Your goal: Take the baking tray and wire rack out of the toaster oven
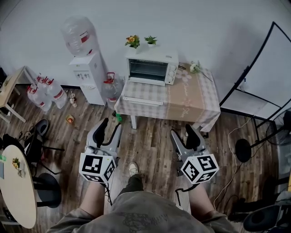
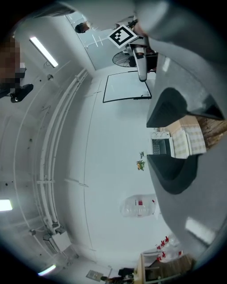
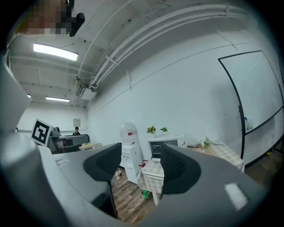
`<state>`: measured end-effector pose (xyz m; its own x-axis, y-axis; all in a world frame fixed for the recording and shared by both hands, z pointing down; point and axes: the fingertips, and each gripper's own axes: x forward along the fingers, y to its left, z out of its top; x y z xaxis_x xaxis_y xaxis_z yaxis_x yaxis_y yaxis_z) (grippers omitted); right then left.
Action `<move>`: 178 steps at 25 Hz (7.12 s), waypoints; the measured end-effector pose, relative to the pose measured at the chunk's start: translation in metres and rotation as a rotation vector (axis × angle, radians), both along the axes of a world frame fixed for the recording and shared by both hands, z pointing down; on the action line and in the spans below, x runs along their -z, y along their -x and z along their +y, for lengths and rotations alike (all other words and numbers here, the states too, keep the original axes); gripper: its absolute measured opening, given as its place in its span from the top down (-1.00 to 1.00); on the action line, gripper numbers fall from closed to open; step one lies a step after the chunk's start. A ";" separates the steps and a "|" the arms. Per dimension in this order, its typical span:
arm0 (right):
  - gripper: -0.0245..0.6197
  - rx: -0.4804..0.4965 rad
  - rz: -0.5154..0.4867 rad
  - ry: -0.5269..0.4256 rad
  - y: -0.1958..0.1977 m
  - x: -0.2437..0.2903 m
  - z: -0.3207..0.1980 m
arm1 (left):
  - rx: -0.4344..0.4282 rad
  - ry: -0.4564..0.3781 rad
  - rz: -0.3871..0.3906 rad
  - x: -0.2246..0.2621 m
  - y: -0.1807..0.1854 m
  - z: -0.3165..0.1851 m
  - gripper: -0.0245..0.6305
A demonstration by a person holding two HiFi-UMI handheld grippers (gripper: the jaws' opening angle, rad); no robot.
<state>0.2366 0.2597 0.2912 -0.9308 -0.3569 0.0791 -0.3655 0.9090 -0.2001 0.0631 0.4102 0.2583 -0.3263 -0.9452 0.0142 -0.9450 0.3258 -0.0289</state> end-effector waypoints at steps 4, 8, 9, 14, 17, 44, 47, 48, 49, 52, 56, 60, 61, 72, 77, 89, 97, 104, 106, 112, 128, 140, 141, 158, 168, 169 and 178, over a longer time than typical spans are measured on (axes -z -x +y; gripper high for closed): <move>0.05 -0.018 -0.003 0.096 0.045 -0.009 -0.034 | -0.007 0.027 0.035 -0.005 0.052 -0.033 0.38; 0.06 -0.024 -0.027 0.209 0.092 -0.017 -0.061 | -0.022 0.061 0.077 -0.017 0.101 -0.063 0.38; 0.06 -0.031 -0.028 0.225 0.103 -0.020 -0.068 | -0.029 0.063 0.095 -0.020 0.112 -0.070 0.38; 0.07 -0.067 -0.031 0.298 0.153 -0.035 -0.102 | -0.063 0.066 0.177 -0.035 0.166 -0.107 0.38; 0.08 -0.091 -0.047 0.346 0.178 -0.045 -0.119 | -0.082 0.075 0.216 -0.045 0.194 -0.127 0.38; 0.19 -0.200 -0.213 0.798 0.291 -0.154 -0.297 | -0.131 -0.018 0.812 -0.155 0.305 -0.310 0.38; 0.20 -0.204 -0.205 0.834 0.306 -0.169 -0.323 | -0.119 -0.030 0.868 -0.168 0.318 -0.337 0.35; 0.21 -0.205 -0.207 0.844 0.311 -0.174 -0.332 | -0.113 -0.038 0.893 -0.173 0.323 -0.346 0.34; 0.21 -0.204 -0.217 0.858 0.317 -0.179 -0.340 | -0.104 -0.047 0.925 -0.179 0.327 -0.354 0.34; 0.21 -0.199 -0.292 0.921 0.333 -0.192 -0.363 | -0.065 -0.079 1.028 -0.201 0.341 -0.376 0.33; 0.21 -0.175 -0.343 1.024 0.356 -0.219 -0.378 | -0.012 -0.134 1.127 -0.229 0.359 -0.400 0.32; 0.21 -0.178 -0.392 1.103 0.375 -0.242 -0.392 | 0.018 -0.180 1.192 -0.253 0.371 -0.419 0.31; 0.21 -0.185 -0.405 1.118 0.379 -0.248 -0.397 | 0.025 -0.193 1.212 -0.259 0.373 -0.424 0.31; 0.20 -0.290 -0.496 1.224 0.404 -0.308 -0.430 | 0.028 -0.272 1.338 -0.313 0.395 -0.465 0.30; 0.21 -0.328 -0.539 1.234 0.415 -0.325 -0.441 | 0.004 -0.272 1.363 -0.331 0.402 -0.478 0.30; 0.24 -0.355 -0.671 1.251 0.452 -0.335 -0.468 | -0.046 -0.411 1.393 -0.351 0.430 -0.514 0.30; 0.36 -0.350 -0.710 1.218 0.468 -0.337 -0.483 | -0.062 -0.517 1.432 -0.349 0.443 -0.531 0.38; 0.80 -0.362 -0.720 1.241 0.468 -0.339 -0.483 | -0.041 -0.505 1.485 -0.358 0.445 -0.527 0.84; 0.81 -0.366 -0.726 1.250 0.465 -0.339 -0.478 | -0.030 -0.497 1.489 -0.361 0.441 -0.521 0.84; 0.81 -0.367 -0.681 1.251 0.450 -0.339 -0.455 | -0.009 -0.482 1.508 -0.361 0.425 -0.497 0.85; 0.82 -0.389 -0.590 1.281 0.393 -0.333 -0.376 | 0.012 -0.419 1.573 -0.350 0.367 -0.423 0.86; 0.83 -0.412 -0.533 1.337 0.352 -0.320 -0.315 | 0.041 -0.317 1.585 -0.347 0.328 -0.360 0.85; 0.82 -0.408 -0.533 1.333 0.349 -0.317 -0.311 | 0.037 -0.318 1.585 -0.344 0.325 -0.357 0.85; 0.82 -0.395 -0.563 1.324 0.326 -0.280 -0.293 | -0.035 -0.258 1.559 -0.294 0.308 -0.352 0.85; 0.82 -0.540 -0.654 1.306 0.260 -0.281 -0.297 | -0.171 -0.112 1.603 -0.295 0.255 -0.386 0.85; 0.82 -0.556 -0.669 1.300 0.252 -0.280 -0.298 | -0.187 -0.089 1.604 -0.296 0.249 -0.390 0.85; 0.82 -0.716 -0.792 1.239 0.176 -0.279 -0.298 | -0.367 0.062 1.624 -0.289 0.182 -0.430 0.85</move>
<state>0.0604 -0.0383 0.5706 -0.5577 -0.7945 0.2402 -0.0746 -0.2403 -0.9678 -0.1190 -0.0197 0.5472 0.2890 -0.9483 0.1312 -0.0240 0.1298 0.9913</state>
